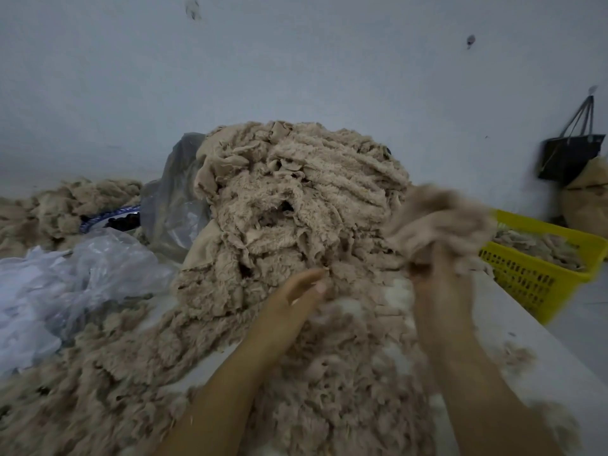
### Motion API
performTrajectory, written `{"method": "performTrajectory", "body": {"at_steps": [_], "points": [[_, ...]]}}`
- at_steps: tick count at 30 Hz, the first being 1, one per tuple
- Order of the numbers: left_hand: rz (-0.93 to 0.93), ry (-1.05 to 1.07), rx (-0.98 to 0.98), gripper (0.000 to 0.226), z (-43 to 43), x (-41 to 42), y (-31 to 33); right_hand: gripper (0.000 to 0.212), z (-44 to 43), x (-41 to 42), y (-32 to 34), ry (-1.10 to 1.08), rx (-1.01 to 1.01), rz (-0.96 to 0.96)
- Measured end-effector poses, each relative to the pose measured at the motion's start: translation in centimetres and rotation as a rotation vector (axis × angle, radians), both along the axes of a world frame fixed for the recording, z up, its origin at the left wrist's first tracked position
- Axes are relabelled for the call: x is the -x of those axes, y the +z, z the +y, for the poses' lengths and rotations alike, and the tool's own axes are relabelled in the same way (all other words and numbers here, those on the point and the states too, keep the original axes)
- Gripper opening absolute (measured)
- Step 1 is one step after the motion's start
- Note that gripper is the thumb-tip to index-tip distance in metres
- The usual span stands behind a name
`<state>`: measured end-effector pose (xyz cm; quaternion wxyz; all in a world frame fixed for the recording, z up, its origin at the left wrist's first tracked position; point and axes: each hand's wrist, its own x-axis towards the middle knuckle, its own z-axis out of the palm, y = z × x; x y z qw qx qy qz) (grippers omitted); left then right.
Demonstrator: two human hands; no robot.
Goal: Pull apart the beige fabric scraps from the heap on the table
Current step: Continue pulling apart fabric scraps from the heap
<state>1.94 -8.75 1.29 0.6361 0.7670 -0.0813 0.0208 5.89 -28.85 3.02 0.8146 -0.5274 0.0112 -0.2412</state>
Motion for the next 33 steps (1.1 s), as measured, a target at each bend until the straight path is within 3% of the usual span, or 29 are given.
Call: {"method": "performTrajectory", "body": {"at_steps": [2,3,6,9,12,15,17,20,22,27,30,33], "points": [[-0.044,0.192,-0.05,0.013,0.7,-0.9,-0.7,0.066,-1.7,-0.2,-0.2,0.048,-0.346,0.004],[-0.075,0.271,-0.089,0.014,0.9,-1.4,-1.1,0.072,-1.8,-0.4,-0.7,0.077,-0.363,0.1],[-0.06,0.335,-0.269,0.024,1.5,-2.3,-2.0,0.047,0.3,-0.7,-2.2,0.176,-0.092,0.32],[0.018,0.24,-0.469,0.038,1.9,-2.7,-2.5,0.027,2.1,-0.9,-3.2,0.201,0.174,0.329],[0.061,0.207,-0.531,0.044,1.5,-3.2,-2.3,0.025,2.6,-0.8,-4.1,0.205,0.425,0.314],[0.078,0.244,-0.594,0.046,1.0,-3.9,-1.7,0.028,2.9,-0.4,-4.4,0.226,0.521,0.319],[0.045,0.299,-0.529,0.044,0.9,-4.0,-1.4,0.03,3.0,-0.3,-4.4,0.239,0.586,0.312],[0.009,0.312,-0.263,0.037,0.7,-2.9,-0.7,0.033,3.4,-0.1,-4.2,0.271,0.627,0.289],[-0.001,0.167,-0.157,0.033,0.3,-1.8,-0.1,0.035,3.7,0.0,-4.1,0.309,0.578,0.287],[-0.018,-0.247,-0.198,0.029,-1.2,0.5,0.7,0.04,3.9,0.5,-3.7,0.535,0.444,0.338],[0.024,-0.199,-0.076,0.031,-1.7,0.6,0.6,0.034,3.6,0.6,-3.3,0.469,0.394,0.305],[0.042,-0.089,-0.058,0.044,-1.4,0.1,0.4,0.015,3.5,0.2,-3.1,0.381,0.144,0.22]]}}
